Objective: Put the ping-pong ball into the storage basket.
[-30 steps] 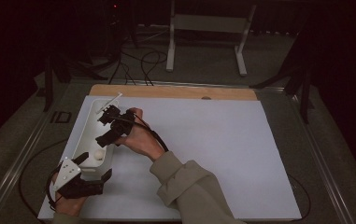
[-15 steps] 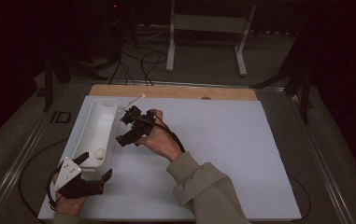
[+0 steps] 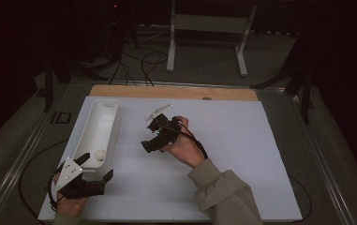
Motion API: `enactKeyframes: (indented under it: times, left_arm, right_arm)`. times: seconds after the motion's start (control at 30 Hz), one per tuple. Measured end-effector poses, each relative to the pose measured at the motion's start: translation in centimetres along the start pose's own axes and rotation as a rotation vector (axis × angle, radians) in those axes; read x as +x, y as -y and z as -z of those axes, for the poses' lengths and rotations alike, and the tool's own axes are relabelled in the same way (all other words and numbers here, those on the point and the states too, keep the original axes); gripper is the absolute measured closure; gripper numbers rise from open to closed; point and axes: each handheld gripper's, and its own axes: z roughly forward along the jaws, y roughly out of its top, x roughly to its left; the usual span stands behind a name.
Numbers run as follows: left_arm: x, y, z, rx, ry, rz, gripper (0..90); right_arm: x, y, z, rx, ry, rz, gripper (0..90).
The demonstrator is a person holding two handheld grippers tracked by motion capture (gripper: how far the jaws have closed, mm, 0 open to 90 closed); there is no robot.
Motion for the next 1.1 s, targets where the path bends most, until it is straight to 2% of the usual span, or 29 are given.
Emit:
enactKeyframes:
  times: [0.23, 0.33, 0.5, 0.77, 0.87, 0.97, 1.1]
  left_arm:
    - [0.0, 0.0, -0.1, 0.001, -0.002, 0.004, 0.0]
    - [-0.1, 0.0, -0.2, 0.005, -0.001, 0.005, 0.0]
    - [0.1, 0.1, -0.1, 0.006, -0.002, 0.010, 0.0]
    - [0.0, 0.1, -0.3, 0.014, -0.003, 0.012, 0.0]
    - [0.1, 0.1, -0.3, 0.015, -0.004, 0.017, 0.0]
    - [0.2, 0.1, -0.3, 0.017, -0.007, 0.020, 0.0]
    - [0.2, 0.1, -0.3, 0.019, -0.006, 0.025, 0.0]
  right_arm:
    - [-0.8, 3.5, 1.6, -0.011, 0.027, -0.022, 9.4]
    - [-1.2, 4.9, 2.2, -0.018, 0.058, -0.031, 9.4]
    - [-1.9, 7.8, 3.9, -0.054, 0.079, -0.059, 9.4]
    - [-3.2, 13.6, 6.8, -0.168, 0.089, -0.146, 9.4]
    - [-3.3, 15.5, 7.9, -0.231, 0.126, -0.146, 9.5]
    - [-3.6, 17.4, 8.8, -0.284, 0.142, -0.170, 9.5]
    - [-3.9, 19.7, 9.5, -0.343, 0.168, -0.179, 10.3]
